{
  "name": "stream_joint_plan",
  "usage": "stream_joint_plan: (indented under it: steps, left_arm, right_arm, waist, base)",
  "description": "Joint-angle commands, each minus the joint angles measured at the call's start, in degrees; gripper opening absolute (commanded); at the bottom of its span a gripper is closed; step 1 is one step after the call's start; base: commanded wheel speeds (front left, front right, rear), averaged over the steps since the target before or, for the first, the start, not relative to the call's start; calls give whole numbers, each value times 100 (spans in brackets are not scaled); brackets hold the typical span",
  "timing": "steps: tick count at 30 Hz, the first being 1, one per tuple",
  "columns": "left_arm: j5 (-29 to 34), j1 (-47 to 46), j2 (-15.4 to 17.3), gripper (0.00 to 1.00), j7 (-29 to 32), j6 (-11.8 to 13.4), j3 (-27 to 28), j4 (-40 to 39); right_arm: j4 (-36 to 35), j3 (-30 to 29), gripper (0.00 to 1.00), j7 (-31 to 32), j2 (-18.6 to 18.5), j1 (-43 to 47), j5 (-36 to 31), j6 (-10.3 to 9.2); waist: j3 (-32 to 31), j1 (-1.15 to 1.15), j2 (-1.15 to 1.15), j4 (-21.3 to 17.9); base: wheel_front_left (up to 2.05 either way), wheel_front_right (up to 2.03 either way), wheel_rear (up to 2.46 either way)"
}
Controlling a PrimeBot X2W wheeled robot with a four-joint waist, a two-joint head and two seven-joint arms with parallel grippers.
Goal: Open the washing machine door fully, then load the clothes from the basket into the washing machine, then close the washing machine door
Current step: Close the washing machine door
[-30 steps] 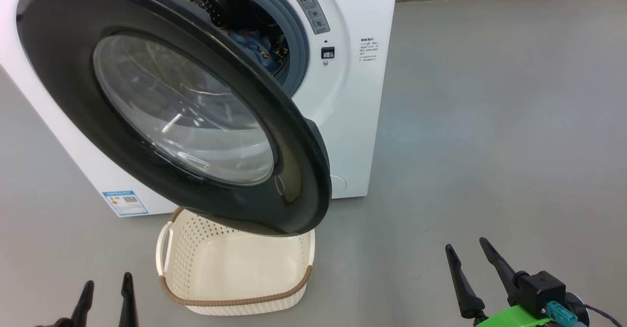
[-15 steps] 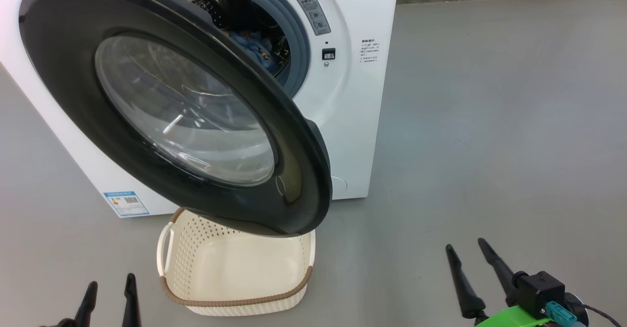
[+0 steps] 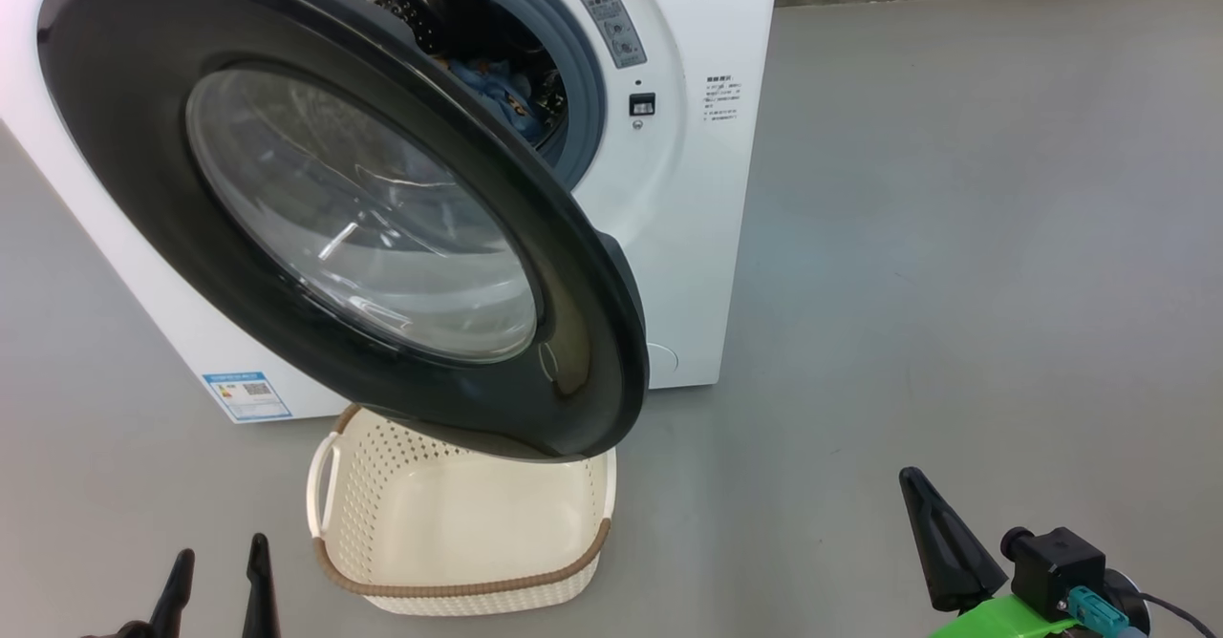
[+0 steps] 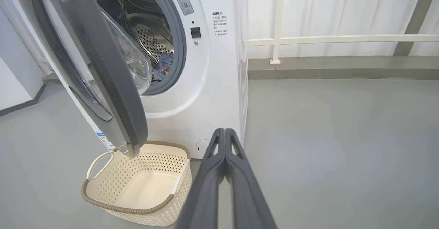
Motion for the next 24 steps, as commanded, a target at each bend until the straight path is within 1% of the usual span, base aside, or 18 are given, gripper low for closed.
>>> stream_joint_plan:
  steps: [1, 5, 13, 19, 24]
  left_arm:
    - [34, -153, 91, 100, -37, -12, 173, -127]
    - [25, -140, 88, 100, -37, -12, 170, -130]
    - [18, -132, 63, 100, -37, -13, 138, -141]
    - [10, -165, 29, 100, -37, -13, 80, -122]
    - [7, -183, -3, 100, -37, -13, 39, -102]
  right_arm:
    - [-172, 158, 0, -28, 0, -180, 78, 35]
    - [-287, 160, 0, -28, 1, -256, 82, 35]
    - [-895, 252, 0, -28, 1, -759, 90, 35]
    - [-1359, 527, 0, -28, 1, -1323, 189, 35]
    - [-1654, 982, 0, -28, 1, -1742, 397, 35]
  waist:
    - [0, 0, 0, 8]
    - [-4, 0, 0, 36]
    - [8, 0, 0, 143]
    - [-2, 0, 0, 295]
    - [-24, 0, 0, 452]
  base:
    - [0, 0, 0]
    - [0, 0, 0]
    - [0, 0, 0]
    - [0, 0, 0]
    - [0, 0, 0]
